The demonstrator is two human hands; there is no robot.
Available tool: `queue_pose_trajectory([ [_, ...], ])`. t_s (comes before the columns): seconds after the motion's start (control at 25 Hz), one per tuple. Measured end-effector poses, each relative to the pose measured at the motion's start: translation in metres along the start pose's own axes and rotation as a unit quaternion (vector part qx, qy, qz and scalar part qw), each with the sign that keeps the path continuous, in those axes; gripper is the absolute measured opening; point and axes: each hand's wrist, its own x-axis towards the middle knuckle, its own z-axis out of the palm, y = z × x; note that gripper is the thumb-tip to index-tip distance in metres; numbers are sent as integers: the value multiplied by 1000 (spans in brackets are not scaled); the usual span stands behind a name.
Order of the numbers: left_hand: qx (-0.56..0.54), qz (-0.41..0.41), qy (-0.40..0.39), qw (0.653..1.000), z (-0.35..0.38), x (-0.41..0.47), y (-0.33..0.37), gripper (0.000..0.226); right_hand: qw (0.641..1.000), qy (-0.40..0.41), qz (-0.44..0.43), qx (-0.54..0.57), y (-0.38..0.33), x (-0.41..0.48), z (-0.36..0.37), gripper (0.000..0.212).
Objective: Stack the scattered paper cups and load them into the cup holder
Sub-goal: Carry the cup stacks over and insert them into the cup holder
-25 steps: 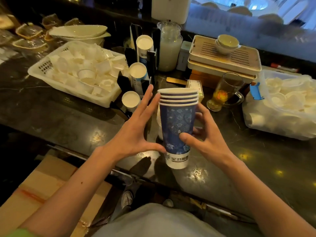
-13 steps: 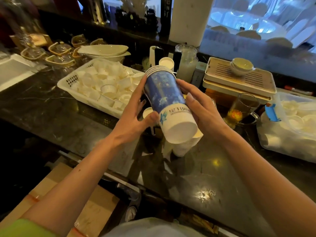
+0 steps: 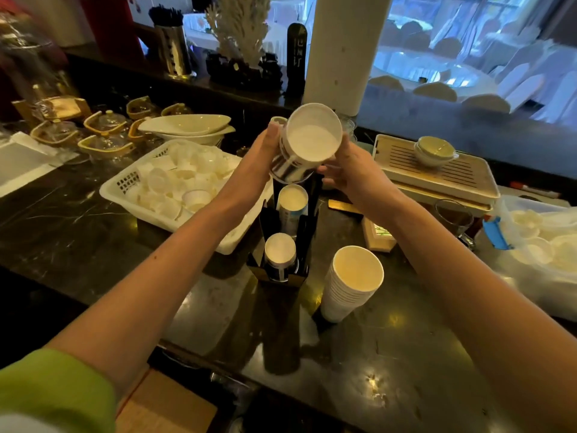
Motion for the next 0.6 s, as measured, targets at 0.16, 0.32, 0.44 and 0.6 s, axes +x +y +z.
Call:
queue_pose_trajectory([
  [0.16,-14,-27,-31,999,-1,20,-2,51,999,34,14,-19,-19,16,2,100],
  [0.32,-37,-43,-65,996,-9,28,0,66,999,45,27,3,-22,24,4,67],
  [0.44,14,-90,-110,990,-20,27,-5,75,997,35,70,16,-16,27,8,67],
  [0.6,39,-121,-127,984,-30,14,11,113,996,15,85,14,-24,24,15,67],
])
